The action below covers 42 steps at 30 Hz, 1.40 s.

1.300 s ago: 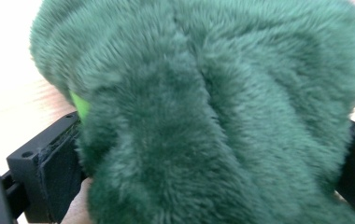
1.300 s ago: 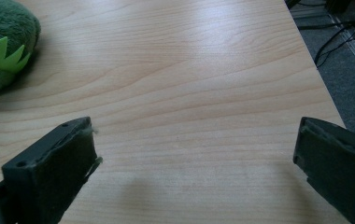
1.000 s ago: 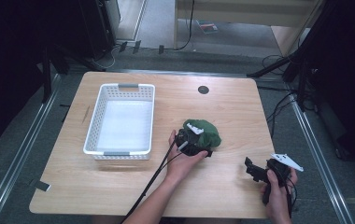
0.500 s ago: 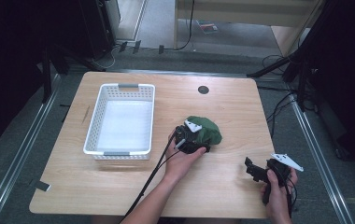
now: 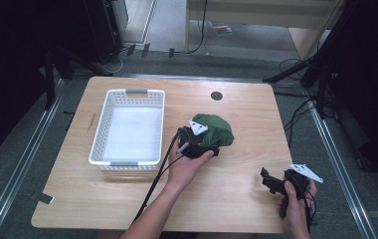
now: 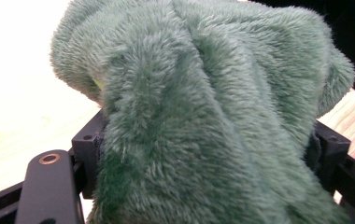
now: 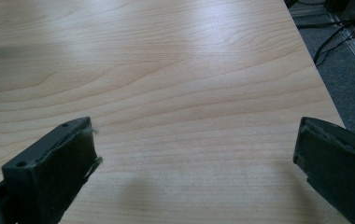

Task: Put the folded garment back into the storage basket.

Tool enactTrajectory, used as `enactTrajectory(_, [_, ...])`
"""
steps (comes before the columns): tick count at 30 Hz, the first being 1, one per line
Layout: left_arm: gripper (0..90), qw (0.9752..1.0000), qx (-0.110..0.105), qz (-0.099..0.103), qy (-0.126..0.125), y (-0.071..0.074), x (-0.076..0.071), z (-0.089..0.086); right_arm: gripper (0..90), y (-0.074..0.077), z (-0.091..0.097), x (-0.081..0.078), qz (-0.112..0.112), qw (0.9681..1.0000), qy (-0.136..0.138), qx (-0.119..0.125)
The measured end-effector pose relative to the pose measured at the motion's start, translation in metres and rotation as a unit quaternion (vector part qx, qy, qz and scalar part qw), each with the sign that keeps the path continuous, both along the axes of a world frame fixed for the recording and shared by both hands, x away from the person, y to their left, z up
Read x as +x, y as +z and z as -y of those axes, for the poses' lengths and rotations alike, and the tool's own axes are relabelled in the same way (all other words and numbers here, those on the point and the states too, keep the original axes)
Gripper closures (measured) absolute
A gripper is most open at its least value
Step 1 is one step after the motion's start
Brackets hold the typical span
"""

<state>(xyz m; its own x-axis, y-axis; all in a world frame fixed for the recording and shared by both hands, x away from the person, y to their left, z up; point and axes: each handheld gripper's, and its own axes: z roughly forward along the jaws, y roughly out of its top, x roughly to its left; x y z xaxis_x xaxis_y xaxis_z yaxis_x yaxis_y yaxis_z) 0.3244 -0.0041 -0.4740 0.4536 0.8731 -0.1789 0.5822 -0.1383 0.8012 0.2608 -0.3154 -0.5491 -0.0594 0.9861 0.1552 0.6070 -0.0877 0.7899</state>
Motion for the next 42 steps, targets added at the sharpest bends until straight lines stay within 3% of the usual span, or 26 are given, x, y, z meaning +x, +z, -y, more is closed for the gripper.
enactTrajectory(11, [23.5,0.9998,-0.013,0.014,0.01,0.021,0.001,-0.021,0.0,0.0,0.0,0.0,-0.001,1.0,-0.001,0.0])
enactTrajectory(16, [23.5,0.9996,-0.009,0.02,0.016,0.029,0.004,-0.031,0.0,0.0,0.0,0.0,0.0,1.0,-0.001,-0.001])
enactTrajectory(26, [23.5,0.9984,-0.017,0.031,0.045,0.044,0.007,-0.064,0.0,0.0,0.0,0.0,0.0,1.0,0.0,-0.001])
enactTrajectory(42, [23.6,0.9954,-0.027,0.035,0.085,0.048,0.01,-0.112,0.0,0.0,0.0,0.0,0.0,1.0,-0.002,-0.002])
